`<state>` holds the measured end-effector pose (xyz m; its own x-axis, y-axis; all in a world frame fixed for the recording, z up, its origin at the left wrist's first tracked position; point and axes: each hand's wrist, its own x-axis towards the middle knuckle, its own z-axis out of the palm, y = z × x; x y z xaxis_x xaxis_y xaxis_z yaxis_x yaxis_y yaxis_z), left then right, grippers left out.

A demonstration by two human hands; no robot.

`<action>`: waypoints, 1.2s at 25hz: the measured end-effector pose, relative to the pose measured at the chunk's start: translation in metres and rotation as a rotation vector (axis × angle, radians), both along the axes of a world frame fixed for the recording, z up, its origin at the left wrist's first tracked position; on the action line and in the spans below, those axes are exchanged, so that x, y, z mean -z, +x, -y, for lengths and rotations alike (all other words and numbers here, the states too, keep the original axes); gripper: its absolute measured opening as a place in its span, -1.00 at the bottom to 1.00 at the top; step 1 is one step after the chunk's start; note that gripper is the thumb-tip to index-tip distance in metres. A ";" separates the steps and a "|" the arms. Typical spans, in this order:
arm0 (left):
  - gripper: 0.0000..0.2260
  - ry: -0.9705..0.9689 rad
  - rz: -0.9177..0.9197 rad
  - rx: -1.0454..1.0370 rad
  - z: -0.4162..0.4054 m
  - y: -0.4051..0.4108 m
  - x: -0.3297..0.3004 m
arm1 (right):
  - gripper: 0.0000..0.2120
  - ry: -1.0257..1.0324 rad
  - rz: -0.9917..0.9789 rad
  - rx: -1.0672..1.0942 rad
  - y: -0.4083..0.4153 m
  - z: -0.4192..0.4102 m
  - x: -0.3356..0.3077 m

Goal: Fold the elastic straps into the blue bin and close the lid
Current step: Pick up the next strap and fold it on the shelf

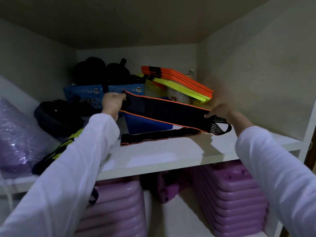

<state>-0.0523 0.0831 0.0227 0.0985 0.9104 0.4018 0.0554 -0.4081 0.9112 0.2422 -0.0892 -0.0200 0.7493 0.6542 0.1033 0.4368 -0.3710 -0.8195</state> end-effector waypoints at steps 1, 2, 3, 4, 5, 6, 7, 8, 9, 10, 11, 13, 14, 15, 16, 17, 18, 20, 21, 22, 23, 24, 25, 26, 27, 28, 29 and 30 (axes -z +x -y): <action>-0.69 -0.030 -0.043 -0.015 -0.002 -0.007 0.012 | -0.79 -0.057 0.032 0.005 0.000 -0.002 -0.003; -0.69 -0.057 -0.093 -0.020 -0.006 -0.013 0.025 | -0.75 -0.122 0.025 -0.009 -0.003 -0.003 -0.004; -0.71 -0.087 -0.140 -0.015 -0.010 -0.018 0.037 | -0.76 -0.178 0.008 -0.027 -0.006 -0.005 -0.004; -0.72 -0.119 -0.180 -0.008 -0.015 -0.023 0.050 | -0.80 -0.222 -0.006 -0.041 -0.009 -0.005 -0.004; -0.76 -0.151 -0.225 -0.006 -0.018 -0.027 0.061 | -0.85 -0.260 -0.014 -0.046 -0.010 -0.008 -0.001; -0.81 -0.186 -0.280 -0.016 -0.019 -0.029 0.071 | -0.90 -0.291 -0.016 -0.039 -0.012 -0.010 0.002; -0.85 -0.221 -0.343 -0.029 -0.019 -0.032 0.078 | -0.88 -0.304 -0.003 -0.032 -0.014 -0.013 0.006; -0.87 -0.254 -0.403 -0.029 -0.017 -0.034 0.084 | -0.83 -0.320 0.007 -0.022 -0.014 -0.015 0.011; -0.86 -0.284 -0.466 -0.019 -0.014 -0.036 0.088 | -0.83 -0.331 0.012 -0.020 -0.013 -0.018 0.016; -0.85 -0.299 -0.527 -0.008 -0.014 -0.037 0.091 | -0.86 -0.341 0.019 -0.018 -0.014 -0.020 0.020; -0.85 -0.311 -0.587 -0.001 -0.014 -0.039 0.093 | -0.85 -0.347 0.040 -0.005 -0.014 -0.021 0.025; -0.89 -0.319 -0.714 0.006 -0.013 -0.041 0.096 | -0.71 -0.406 0.125 0.036 -0.016 -0.021 0.032; -0.92 -0.317 -0.785 0.009 -0.012 -0.041 0.096 | -0.66 -0.443 0.180 0.054 -0.018 -0.020 0.036; -0.92 -0.320 -0.849 0.015 -0.009 -0.042 0.095 | -0.63 -0.463 0.230 0.070 -0.020 -0.019 0.039; -0.88 -0.325 -0.909 0.027 -0.008 -0.041 0.094 | -0.64 -0.469 0.254 0.080 -0.022 -0.019 0.042; -0.85 -0.332 -0.949 0.041 -0.007 -0.041 0.093 | -0.66 -0.457 0.268 0.081 -0.024 -0.018 0.045; -0.84 -0.331 -0.976 0.049 -0.005 -0.041 0.092 | -0.69 -0.451 0.278 0.082 -0.025 -0.018 0.048; -0.85 -0.332 -1.024 0.051 -0.003 -0.041 0.089 | -0.64 -0.420 0.266 0.083 -0.022 -0.020 0.049; -0.86 -0.336 -1.046 0.047 -0.002 -0.041 0.087 | -0.56 -0.422 0.224 0.066 -0.021 -0.020 0.047; -0.87 -0.349 -1.064 0.049 -0.002 -0.041 0.086 | -0.49 -0.441 0.160 0.034 -0.021 -0.020 0.043; -0.88 -0.362 -1.078 0.055 -0.001 -0.040 0.086 | -0.44 -0.480 0.100 -0.009 -0.022 -0.019 0.039; -0.91 -0.371 -1.096 0.065 -0.001 -0.039 0.086 | -0.41 -0.550 0.059 -0.055 -0.025 -0.018 0.035; -0.92 -0.375 -1.119 0.069 -0.002 -0.038 0.086 | -0.40 -0.621 0.058 -0.087 -0.027 -0.017 0.034; -0.90 -0.379 -1.137 0.073 -0.003 -0.036 0.086 | -0.40 -0.673 0.094 -0.105 -0.029 -0.017 0.034; -0.88 -0.381 -1.146 0.074 -0.004 -0.035 0.086 | -0.42 -0.705 0.142 -0.110 -0.030 -0.017 0.036; -0.90 -0.382 -1.142 0.071 -0.006 -0.034 0.088 | -0.45 -0.723 0.186 -0.116 -0.032 -0.017 0.037; -0.92 -0.382 -1.129 0.064 -0.008 -0.033 0.089 | -0.47 -0.724 0.215 -0.119 -0.032 -0.018 0.038; -0.92 -0.386 -1.112 0.056 -0.010 -0.034 0.090 | -0.49 -0.718 0.228 -0.120 -0.033 -0.018 0.038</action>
<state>-0.0859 0.0933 -0.0673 0.2646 0.9361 -0.2319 0.8883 -0.1430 0.4364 0.2088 -0.0714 -0.0582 0.6801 0.6947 -0.2342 0.6372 -0.7182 -0.2796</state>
